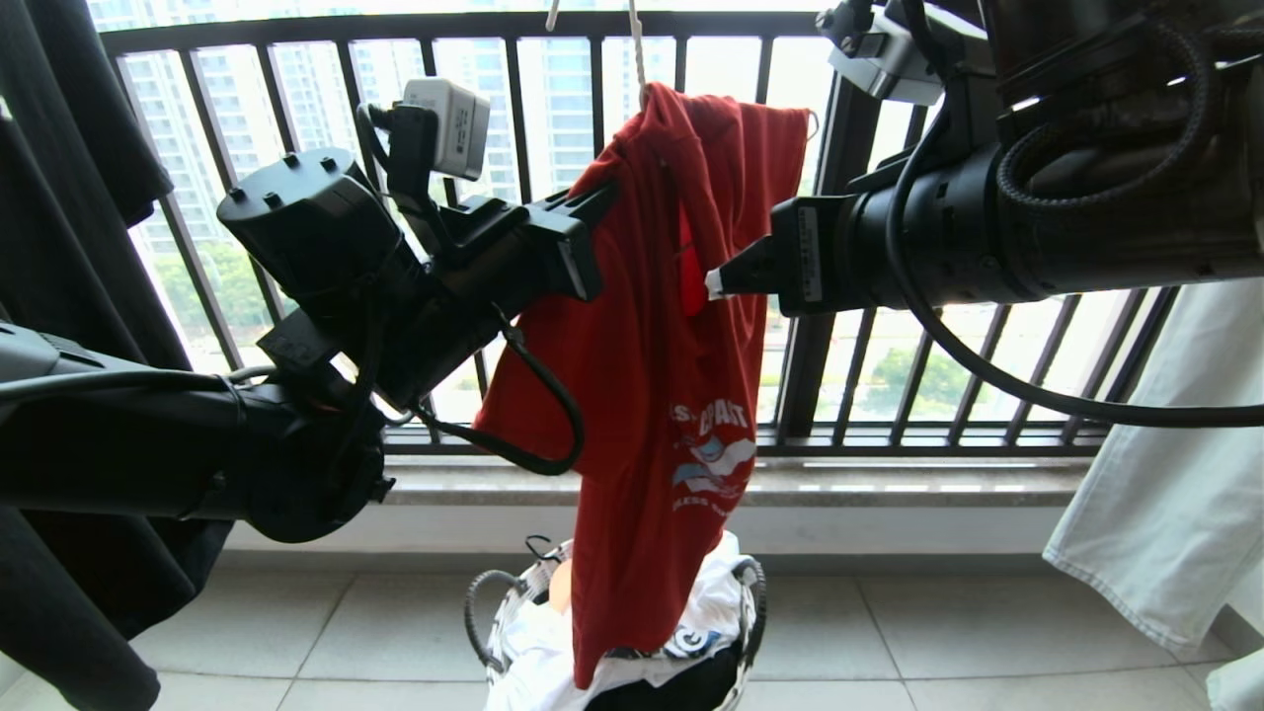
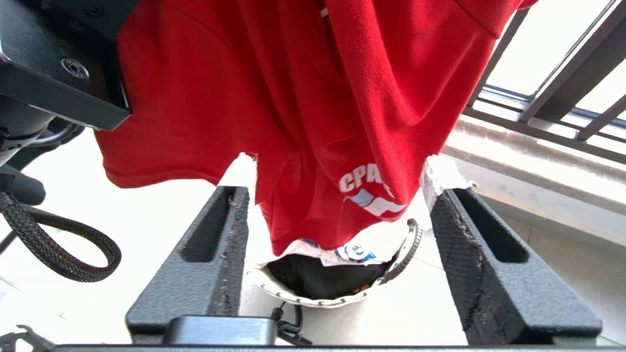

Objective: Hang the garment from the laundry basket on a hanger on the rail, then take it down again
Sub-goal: Hang the clothes on the clothes rack

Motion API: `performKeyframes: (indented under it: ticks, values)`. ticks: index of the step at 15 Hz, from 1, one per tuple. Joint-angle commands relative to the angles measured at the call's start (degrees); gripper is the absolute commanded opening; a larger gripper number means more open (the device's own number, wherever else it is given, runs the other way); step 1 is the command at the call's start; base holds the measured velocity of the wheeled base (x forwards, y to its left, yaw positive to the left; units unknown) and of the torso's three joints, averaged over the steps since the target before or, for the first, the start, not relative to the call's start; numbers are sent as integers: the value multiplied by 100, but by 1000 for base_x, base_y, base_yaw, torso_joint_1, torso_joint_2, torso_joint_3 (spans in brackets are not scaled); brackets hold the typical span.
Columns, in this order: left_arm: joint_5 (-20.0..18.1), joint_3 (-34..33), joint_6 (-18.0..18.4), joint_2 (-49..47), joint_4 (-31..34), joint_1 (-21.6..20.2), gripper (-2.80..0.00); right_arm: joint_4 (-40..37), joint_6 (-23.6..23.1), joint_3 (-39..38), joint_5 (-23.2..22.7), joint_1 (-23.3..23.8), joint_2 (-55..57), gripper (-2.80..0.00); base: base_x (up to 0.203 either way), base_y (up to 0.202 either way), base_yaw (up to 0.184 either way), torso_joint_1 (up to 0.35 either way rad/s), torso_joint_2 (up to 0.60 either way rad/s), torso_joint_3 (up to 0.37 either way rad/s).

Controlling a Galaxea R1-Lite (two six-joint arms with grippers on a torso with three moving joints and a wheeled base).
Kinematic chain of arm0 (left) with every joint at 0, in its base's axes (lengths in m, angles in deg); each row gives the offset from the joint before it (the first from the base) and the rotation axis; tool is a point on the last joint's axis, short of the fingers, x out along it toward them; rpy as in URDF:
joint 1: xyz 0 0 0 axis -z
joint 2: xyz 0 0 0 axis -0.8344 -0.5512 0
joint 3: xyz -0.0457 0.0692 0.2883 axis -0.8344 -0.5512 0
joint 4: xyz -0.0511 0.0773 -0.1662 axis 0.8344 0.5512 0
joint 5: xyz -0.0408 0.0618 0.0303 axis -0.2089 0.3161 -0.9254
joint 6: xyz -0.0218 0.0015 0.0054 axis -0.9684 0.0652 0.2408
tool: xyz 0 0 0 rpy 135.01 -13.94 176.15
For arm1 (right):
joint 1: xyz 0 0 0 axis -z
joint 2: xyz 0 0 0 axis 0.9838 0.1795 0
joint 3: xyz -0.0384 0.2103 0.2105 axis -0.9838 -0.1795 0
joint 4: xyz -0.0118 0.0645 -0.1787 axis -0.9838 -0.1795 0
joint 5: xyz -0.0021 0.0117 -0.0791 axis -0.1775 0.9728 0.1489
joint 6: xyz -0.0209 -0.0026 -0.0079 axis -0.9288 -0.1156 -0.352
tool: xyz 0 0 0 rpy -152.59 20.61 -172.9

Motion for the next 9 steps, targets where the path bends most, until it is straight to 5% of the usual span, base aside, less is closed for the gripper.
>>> performKeyframes:
  ticks: [1,5,9]
  values:
    - [-41,-51,-114,162,12,1,-280,-20,7,8,-169,145,-176,-280,0,0,0,0,0,0]
    - [-53,-59,-126,188,18,7,-280,51,-532,79,-810,518,-103,-280,0,0,0,0,0,0]
    - [-53,-101,-126,234,107,7,-280,519,-1122,387,-881,655,254,-280,0,0,0,0,0,0]
